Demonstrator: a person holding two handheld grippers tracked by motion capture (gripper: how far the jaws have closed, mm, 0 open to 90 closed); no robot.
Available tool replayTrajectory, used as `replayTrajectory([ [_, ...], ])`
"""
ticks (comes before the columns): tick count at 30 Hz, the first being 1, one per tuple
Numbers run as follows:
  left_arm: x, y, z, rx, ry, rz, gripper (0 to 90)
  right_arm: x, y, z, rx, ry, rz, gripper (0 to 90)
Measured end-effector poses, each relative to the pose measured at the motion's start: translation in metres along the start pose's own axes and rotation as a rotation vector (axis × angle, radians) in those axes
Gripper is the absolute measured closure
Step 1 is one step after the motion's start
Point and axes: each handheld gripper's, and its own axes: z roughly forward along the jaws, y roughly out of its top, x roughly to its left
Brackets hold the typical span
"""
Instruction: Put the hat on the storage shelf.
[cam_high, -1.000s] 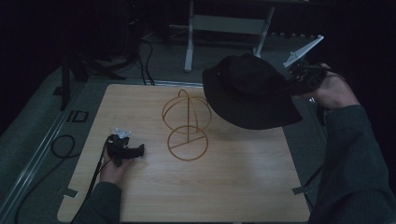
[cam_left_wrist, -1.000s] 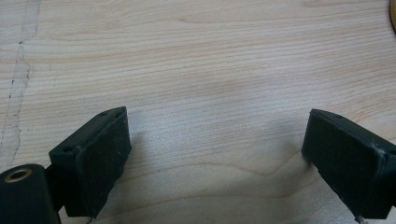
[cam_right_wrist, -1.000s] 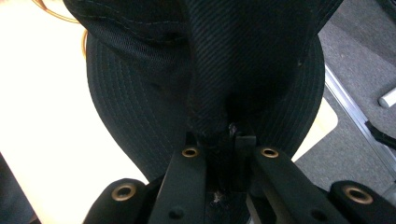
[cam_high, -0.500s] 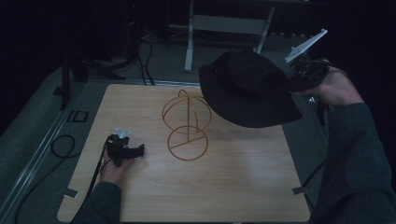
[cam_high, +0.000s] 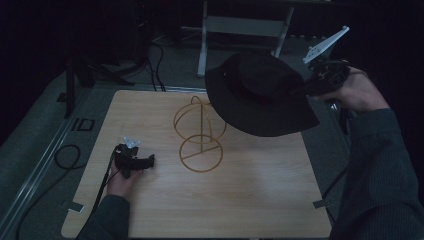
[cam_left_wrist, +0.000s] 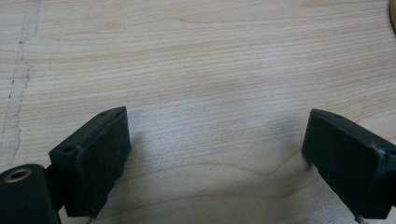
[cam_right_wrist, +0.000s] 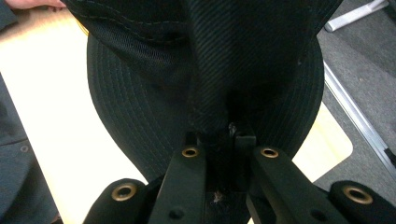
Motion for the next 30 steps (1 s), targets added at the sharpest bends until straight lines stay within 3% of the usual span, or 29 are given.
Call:
replayTrajectory([
  [30,0.0,0.0,0.0,0.002,-0.001,0.0,8.2,0.015,0.035,0.018,-0.014,0.077,-0.09,87.6],
])
